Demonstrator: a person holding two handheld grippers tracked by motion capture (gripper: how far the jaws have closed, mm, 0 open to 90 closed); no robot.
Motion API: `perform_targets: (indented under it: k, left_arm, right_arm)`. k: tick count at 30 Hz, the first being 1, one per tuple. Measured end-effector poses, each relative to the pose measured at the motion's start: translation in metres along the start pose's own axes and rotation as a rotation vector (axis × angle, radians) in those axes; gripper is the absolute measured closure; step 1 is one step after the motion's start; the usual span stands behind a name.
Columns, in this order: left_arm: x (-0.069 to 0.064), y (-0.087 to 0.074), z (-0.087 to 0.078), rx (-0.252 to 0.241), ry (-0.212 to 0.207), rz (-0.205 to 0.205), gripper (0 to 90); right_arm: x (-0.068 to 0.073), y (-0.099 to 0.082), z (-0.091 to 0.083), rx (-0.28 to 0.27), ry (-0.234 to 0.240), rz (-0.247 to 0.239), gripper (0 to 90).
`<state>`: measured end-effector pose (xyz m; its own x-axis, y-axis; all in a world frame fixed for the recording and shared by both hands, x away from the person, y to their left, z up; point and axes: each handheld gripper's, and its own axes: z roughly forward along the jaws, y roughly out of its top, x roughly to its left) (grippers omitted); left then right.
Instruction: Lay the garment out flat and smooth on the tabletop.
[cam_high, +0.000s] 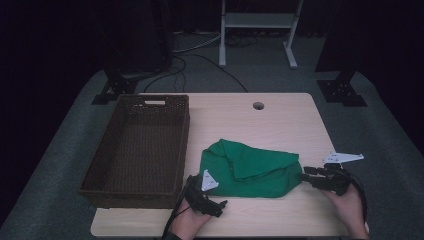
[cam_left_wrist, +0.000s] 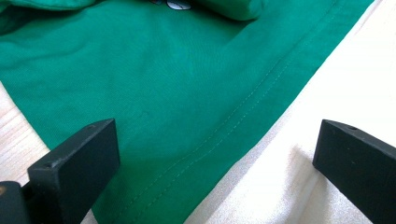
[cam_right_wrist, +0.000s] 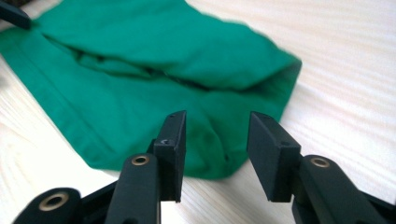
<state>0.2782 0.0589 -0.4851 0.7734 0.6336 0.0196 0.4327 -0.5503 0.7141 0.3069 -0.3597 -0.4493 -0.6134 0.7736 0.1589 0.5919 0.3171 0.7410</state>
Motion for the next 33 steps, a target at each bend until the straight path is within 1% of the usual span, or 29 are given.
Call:
perform_targets:
  k: [1, 3, 4, 5, 6, 7, 8, 10, 11, 12, 13, 14, 15, 16, 18, 19, 22, 23, 24, 25, 28, 29, 32, 33]
  left_arm:
    - [0.0, 0.0, 0.0, 0.0, 0.0, 0.0, 0.0]
    - [0.0, 0.0, 0.0, 0.0, 0.0, -0.001, 0.0]
    - [0.0, 0.0, 0.0, 0.0, 0.0, -0.001, 0.0]
    - [0.0, 0.0, 0.0, 0.0, 0.0, 0.0, 0.0]
    - [0.0, 0.0, 0.0, 0.0, 0.0, 0.0, 0.0]
    - [0.0, 0.0, 0.0, 0.0, 0.0, -0.001, 0.0]
    - [0.0, 0.0, 0.0, 0.0, 0.0, -0.001, 0.0]
    - [0.0, 0.0, 0.0, -0.001, 0.0, -0.001, 0.0]
    - [0.0, 0.0, 0.0, 0.0, 0.0, -0.001, 0.0]
    - [0.0, 0.0, 0.0, 0.0, 0.0, -0.001, 0.0]
    - [0.0, 0.0, 0.0, 0.0, 0.0, -0.001, 0.0]
    - [0.0, 0.0, 0.0, 0.0, 0.0, -0.001, 0.0]
    - [0.0, 0.0, 0.0, 0.0, 0.001, -0.002, 0.0]
    - [0.0, 0.0, 0.0, 0.0, 0.001, -0.002, 0.0]
    - [0.0, 0.0, 0.0, -0.001, 0.001, -0.002, 0.0]
    - [0.0, 0.0, 0.0, 0.0, 0.001, -0.001, 0.0]
    - [0.0, 0.0, 0.0, 0.0, 0.001, -0.001, 0.0]
    - [0.0, 0.0, 0.0, 0.0, 0.0, -0.002, 0.0]
    - [0.0, 0.0, 0.0, 0.0, 0.0, -0.002, 0.0]
    - [0.0, 0.0, 0.0, 0.0, 0.0, -0.002, 0.0]
    - [0.0, 0.0, 0.0, 0.0, 0.0, -0.002, 0.0]
    - [0.0, 0.0, 0.0, 0.0, 0.0, -0.002, 0.0]
    - [0.0, 0.0, 0.0, 0.0, 0.0, -0.001, 0.0]
    - [0.0, 0.0, 0.0, -0.001, 0.0, -0.002, 0.0]
  right_arm:
    - [0.003, 0.003, -0.002, -0.017, 0.005, -0.003, 54.7]
    - [0.004, 0.006, -0.004, -0.032, 0.009, 0.001, 48.8]
    - [0.004, 0.006, -0.004, -0.032, 0.009, 0.001, 48.8]
    - [0.004, 0.009, -0.002, -0.036, 0.027, 0.022, 39.9]
    - [0.004, 0.009, -0.002, -0.036, 0.027, 0.022, 39.9]
    - [0.004, 0.011, 0.0, -0.046, 0.011, 0.04, 30.5]
    - [0.004, 0.011, 0.0, -0.046, 0.011, 0.04, 30.5]
    - [0.005, 0.015, 0.005, -0.048, -0.012, 0.054, 19.6]
    - [0.006, 0.018, 0.01, -0.04, -0.049, 0.062, 12.3]
    - [0.007, 0.019, 0.013, -0.032, -0.072, 0.061, 8.5]
    - [0.008, 0.02, 0.016, -0.022, -0.083, 0.058, 3.1]
    - [0.008, 0.02, 0.016, -0.022, -0.083, 0.058, 3.1]
    - [0.009, 0.022, 0.022, -0.01, -0.086, 0.053, 1.7]
    - [0.01, 0.023, 0.025, -0.012, -0.087, 0.045, 0.0]
    - [0.011, 0.024, 0.028, -0.008, -0.093, 0.042, 0.0]
    - [0.012, 0.025, 0.034, 0.003, -0.1, 0.034, 0.0]
    - [0.012, 0.026, 0.039, 0.007, -0.099, 0.031, 0.0]
    - [0.012, 0.027, 0.043, 0.018, -0.102, 0.025, 0.0]
    - [0.012, 0.027, 0.043, 0.018, -0.102, 0.025, 0.0]
    - [0.012, 0.027, 0.046, 0.035, -0.121, 0.02, 0.0]
    - [0.01, 0.025, 0.047, 0.049, -0.133, 0.019, 0.0]
    - [0.009, 0.023, 0.047, 0.059, -0.152, 0.013, 0.0]
    - [0.007, 0.02, 0.047, 0.074, -0.159, 0.009, 0.0]
    - [0.006, 0.016, 0.047, 0.09, -0.172, 0.007, 0.0]
